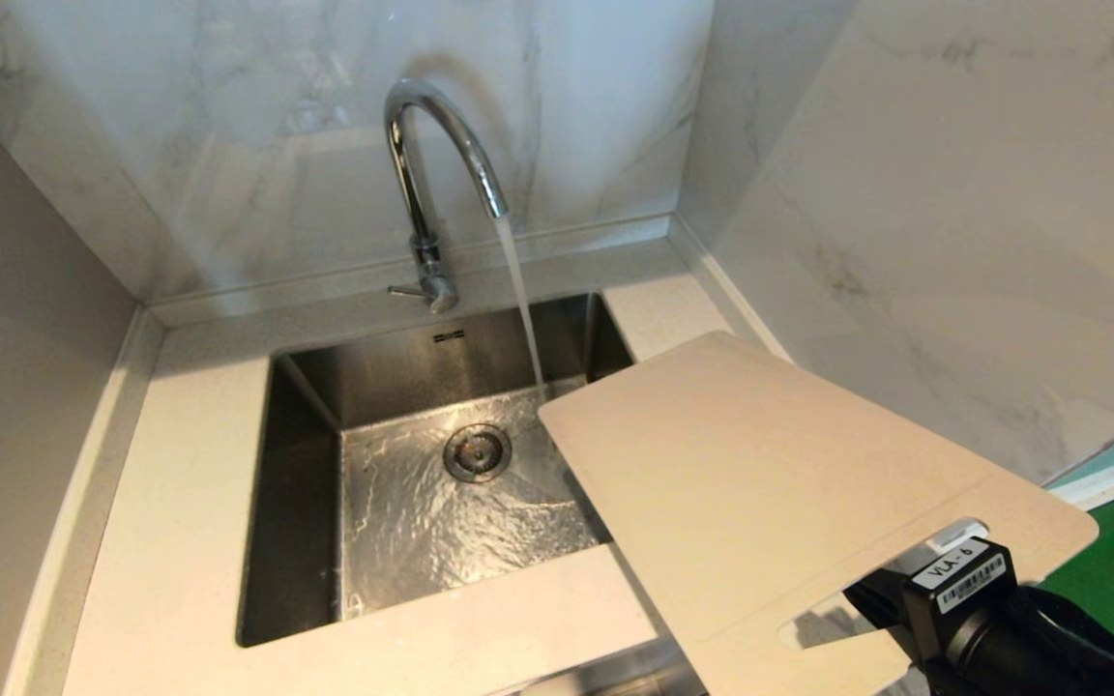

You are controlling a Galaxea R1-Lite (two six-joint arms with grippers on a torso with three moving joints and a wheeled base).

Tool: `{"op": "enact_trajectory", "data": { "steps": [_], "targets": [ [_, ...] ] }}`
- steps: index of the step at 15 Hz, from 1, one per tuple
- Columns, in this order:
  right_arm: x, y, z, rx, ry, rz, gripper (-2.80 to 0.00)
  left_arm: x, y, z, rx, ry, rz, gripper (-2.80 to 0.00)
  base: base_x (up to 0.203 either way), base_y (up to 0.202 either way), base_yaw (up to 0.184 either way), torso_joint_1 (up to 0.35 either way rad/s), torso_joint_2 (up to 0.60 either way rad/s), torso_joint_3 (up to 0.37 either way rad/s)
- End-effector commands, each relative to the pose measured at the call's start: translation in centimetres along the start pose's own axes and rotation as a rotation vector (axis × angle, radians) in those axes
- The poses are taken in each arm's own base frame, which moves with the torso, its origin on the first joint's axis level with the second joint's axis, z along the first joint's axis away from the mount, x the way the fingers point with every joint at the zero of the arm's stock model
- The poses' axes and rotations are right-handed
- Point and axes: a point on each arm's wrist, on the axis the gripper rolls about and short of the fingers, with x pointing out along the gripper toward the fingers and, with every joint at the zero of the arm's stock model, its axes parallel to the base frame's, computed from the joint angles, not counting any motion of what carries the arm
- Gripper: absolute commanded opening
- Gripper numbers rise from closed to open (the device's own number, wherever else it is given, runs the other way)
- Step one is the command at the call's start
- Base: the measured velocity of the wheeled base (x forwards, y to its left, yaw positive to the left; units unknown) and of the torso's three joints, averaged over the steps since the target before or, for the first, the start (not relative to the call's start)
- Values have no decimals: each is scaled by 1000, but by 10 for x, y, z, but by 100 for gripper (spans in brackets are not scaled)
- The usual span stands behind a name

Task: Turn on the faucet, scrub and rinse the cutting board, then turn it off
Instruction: Pick up the cutting board

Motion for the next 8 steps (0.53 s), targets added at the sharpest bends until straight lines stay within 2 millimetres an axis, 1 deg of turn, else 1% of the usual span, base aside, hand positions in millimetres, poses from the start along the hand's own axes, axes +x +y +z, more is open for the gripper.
{"op": "enact_trajectory", "data": {
  "steps": [1, 8],
  "targets": [
    [0, 0, 0, -10, 2, -1, -280, 0, 0, 0, 0, 1, 0, -280, 0, 0, 0, 0, 0, 0],
    [-2, 1, -1, -8, 2, -5, -280, 0, 0, 0, 0, 1, 0, -280, 0, 0, 0, 0, 0, 0]
  ]
}}
